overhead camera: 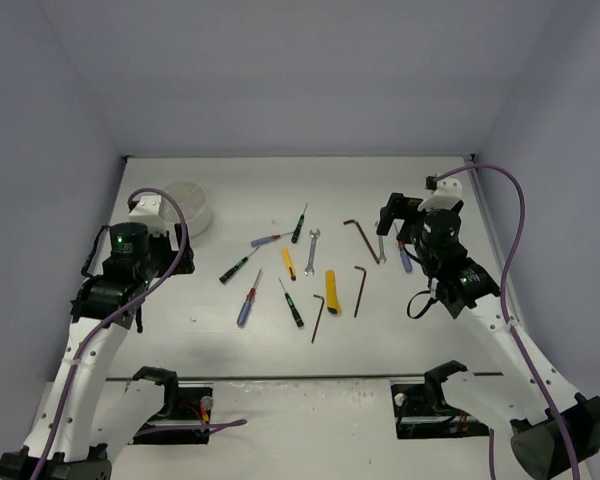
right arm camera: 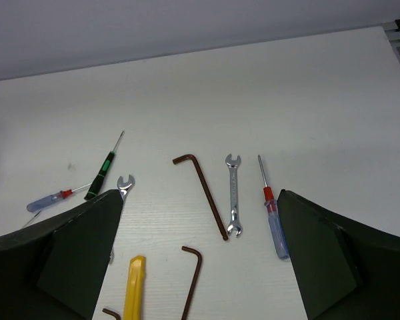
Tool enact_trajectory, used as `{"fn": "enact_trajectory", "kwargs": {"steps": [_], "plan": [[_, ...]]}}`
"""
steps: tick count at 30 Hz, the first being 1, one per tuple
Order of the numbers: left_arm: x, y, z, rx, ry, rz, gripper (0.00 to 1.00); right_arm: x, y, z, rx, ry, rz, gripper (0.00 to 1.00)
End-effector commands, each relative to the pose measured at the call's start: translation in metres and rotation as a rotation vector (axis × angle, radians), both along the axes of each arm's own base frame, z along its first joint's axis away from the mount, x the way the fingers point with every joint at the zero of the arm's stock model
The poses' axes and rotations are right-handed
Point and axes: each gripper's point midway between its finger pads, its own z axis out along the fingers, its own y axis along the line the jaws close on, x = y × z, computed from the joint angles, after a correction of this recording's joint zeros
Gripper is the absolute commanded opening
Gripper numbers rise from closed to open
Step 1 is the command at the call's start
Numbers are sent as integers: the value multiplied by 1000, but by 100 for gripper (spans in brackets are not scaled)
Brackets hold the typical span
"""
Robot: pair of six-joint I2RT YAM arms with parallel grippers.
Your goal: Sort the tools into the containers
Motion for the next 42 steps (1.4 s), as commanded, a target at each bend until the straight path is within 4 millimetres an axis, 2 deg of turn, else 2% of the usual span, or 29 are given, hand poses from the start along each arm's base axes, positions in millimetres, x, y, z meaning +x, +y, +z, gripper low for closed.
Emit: {"fn": "enact_trajectory", "kwargs": {"steps": [1,9,17,22,23,25,26,29,32,38,41,42], "plan": [[9,-17,4,-25,0,-95,78,2,12,19,41,-63,52,100],[23,-39,-7,46,110,-230,78,-10,16,26,87,-83,83,100],[51,-54,-20,115,206,-286,78,-22,11,29,94,-92,80,100],[68,-71,-46,183,298,-348,76,-28,13,17,98,-70,98,100],[71,-74,-58,206,338,-361,75,-29,15,13,97,-60,110,100],[83,-82,-64,226,382,-384,70,-28,18,5,92,-36,123,100],[88,-87,-75,235,430,-395,67,-28,20,1,88,-23,128,100],[97,-97,-87,269,482,-441,51,-26,24,-8,84,12,148,100],[107,-109,-104,273,543,-471,45,-27,27,-8,84,20,163,100],[115,-116,-145,310,672,-492,43,-32,26,-15,79,32,166,100],[118,-117,-151,313,685,-494,42,-32,25,-17,79,37,165,100],[118,-118,-160,309,706,-498,42,-33,25,-18,76,40,166,100]]}}
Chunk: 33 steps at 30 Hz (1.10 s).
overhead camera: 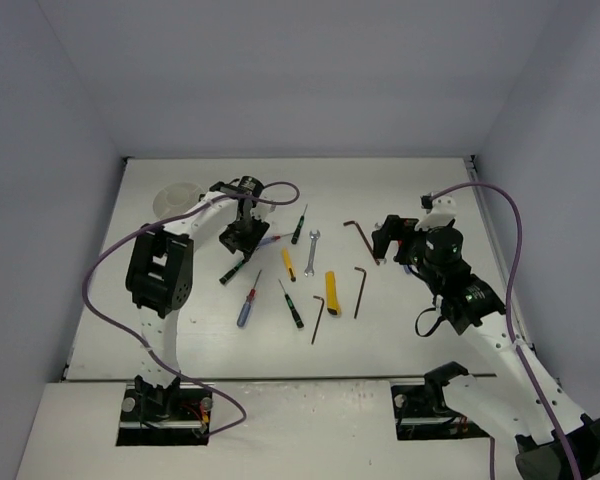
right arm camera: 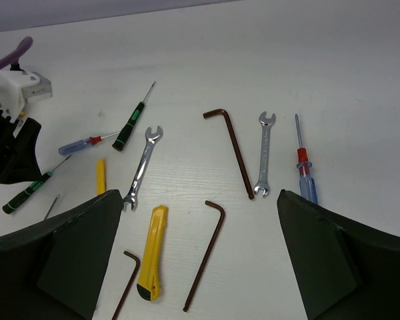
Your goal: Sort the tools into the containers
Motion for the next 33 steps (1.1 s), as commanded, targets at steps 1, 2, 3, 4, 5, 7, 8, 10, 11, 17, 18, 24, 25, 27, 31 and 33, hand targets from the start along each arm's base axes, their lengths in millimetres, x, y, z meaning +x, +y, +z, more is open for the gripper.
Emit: {"fn": "enact_trajectory", "kwargs": {"steps": [1,2,3,4,5,7,8,10,11,17,18,24,25,27,31,33], "plan": [[2,-4,13,-4,-1,-27,41,1,5,9,23,-38,17,100],[2,-5,9,-8,10,-30,41,1,5,9,21,-38,16,100],[1,-6,4,-11,25,-32,41,2,4,9,19,-38,14,100],[1,-7,2,-10,30,-31,41,2,5,8,19,-36,14,100],[0,-7,-2,-6,40,-30,40,2,5,8,18,-35,14,100],[0,-6,-8,4,50,-27,37,1,5,7,17,-33,16,100],[0,-6,-10,6,54,-27,37,2,4,7,15,-33,14,100],[1,-7,-15,7,64,-26,37,1,5,7,16,-32,18,100],[2,-7,-17,9,69,-25,37,1,5,7,16,-33,18,100],[-1,-5,-31,26,101,-20,29,1,3,11,18,-43,11,100],[-1,-5,-32,30,103,-16,22,1,3,10,17,-44,10,100],[-12,-5,-15,33,71,-10,0,0,3,10,17,-43,8,100],[-14,-6,-8,26,57,-14,0,0,2,10,17,-43,5,100],[-19,-9,4,14,34,-26,0,1,2,9,16,-43,1,100],[-29,-12,39,-34,-37,2,0,1,2,9,17,-41,4,100],[-33,-8,61,-53,-93,28,0,1,3,10,18,-40,7,100]]}}
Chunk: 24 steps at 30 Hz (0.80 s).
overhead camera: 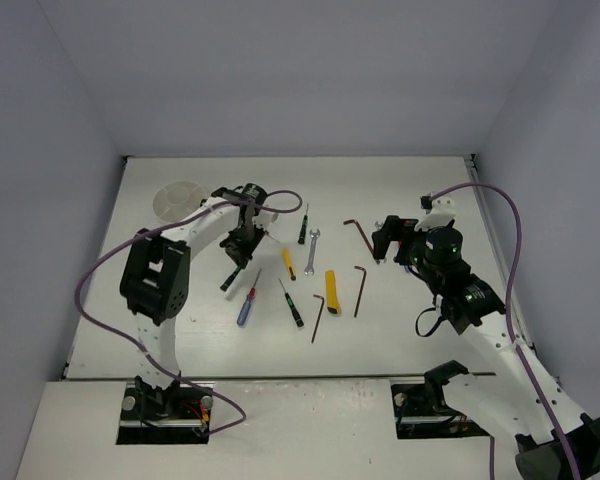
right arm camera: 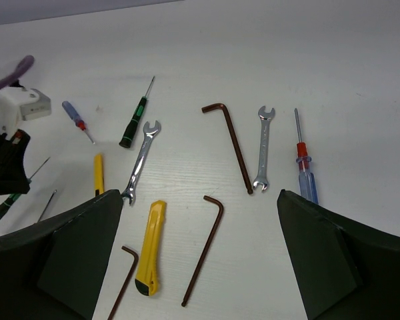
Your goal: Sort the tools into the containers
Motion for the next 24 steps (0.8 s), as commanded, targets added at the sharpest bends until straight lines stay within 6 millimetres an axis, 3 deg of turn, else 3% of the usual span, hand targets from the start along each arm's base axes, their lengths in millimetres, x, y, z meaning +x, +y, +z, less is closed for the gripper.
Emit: {"fn": "enact_trajectory", "kwargs": {"steps": [1,4,8,10,12,16,18,20,24], "plan": [[2,-2,84,-83,-213,47,0,4,4,15,24,-54,6,100],[8,13,134,-105,-369,138,0,4,5,16,27,-56,12,100],[31,49,205,-175,-626,323,0,4,7,17,30,-55,20,100],[46,81,226,-218,-741,459,0,4,8,16,31,-53,25,100],[62,107,264,-299,-928,560,0,3,9,17,35,-55,32,100],[81,158,297,-378,-1170,709,0,1,11,17,44,-54,47,100],[89,168,303,-398,-1233,730,0,0,12,16,44,-54,49,100],[105,195,304,-399,-1305,770,0,-1,12,18,46,-57,55,100],[130,215,292,-378,-1347,761,0,-2,14,19,51,-59,67,100]]}}
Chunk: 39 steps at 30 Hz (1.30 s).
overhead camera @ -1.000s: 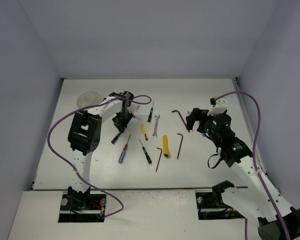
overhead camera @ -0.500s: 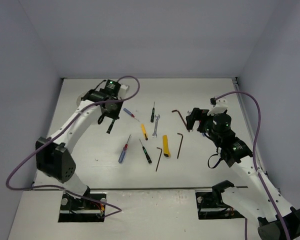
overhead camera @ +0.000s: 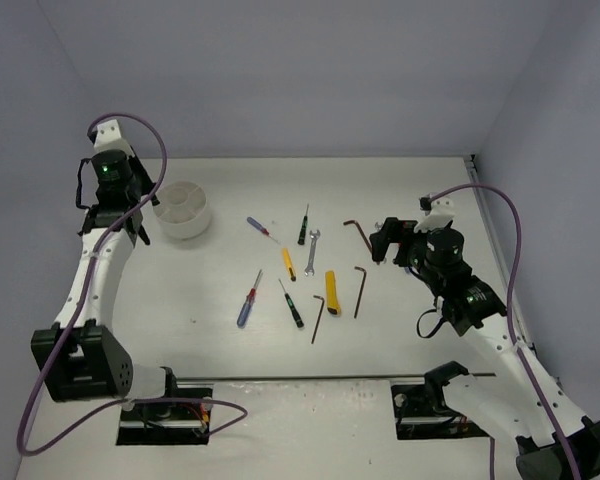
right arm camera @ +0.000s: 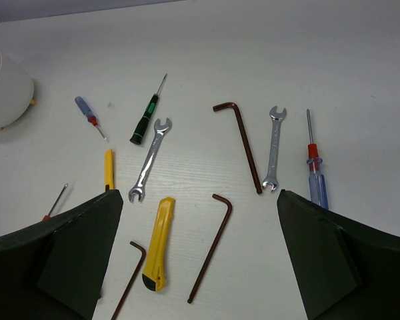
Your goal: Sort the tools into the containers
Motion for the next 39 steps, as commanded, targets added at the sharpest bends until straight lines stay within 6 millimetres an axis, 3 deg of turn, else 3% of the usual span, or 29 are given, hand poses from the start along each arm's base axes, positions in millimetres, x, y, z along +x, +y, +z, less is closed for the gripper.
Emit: {"fn": "enact_trajectory", "kwargs": {"steps": [1,10,14,24,27,30,32,35,39], "plan": [[42,21,39,17,-230,16,0,0,8,16,38,-57,30,100],[90,34,19,92,-243,-6,0,-2,12,10,38,-41,60,100],[108,32,-9,73,-196,-27,0,0,12,7,29,-32,59,100],[116,30,-79,57,-71,-54,0,2,12,1,16,-19,56,100],[112,28,-81,53,-67,-60,10,1,12,0,17,-18,58,100],[107,28,-74,57,-78,-62,33,0,14,0,14,-17,70,100],[102,27,-71,61,-83,-61,43,0,17,-2,13,-10,89,100],[96,26,-67,62,-86,-63,54,-1,20,-5,13,1,106,100],[72,20,-38,37,-119,-45,60,0,21,-2,16,-4,109,100]]}}
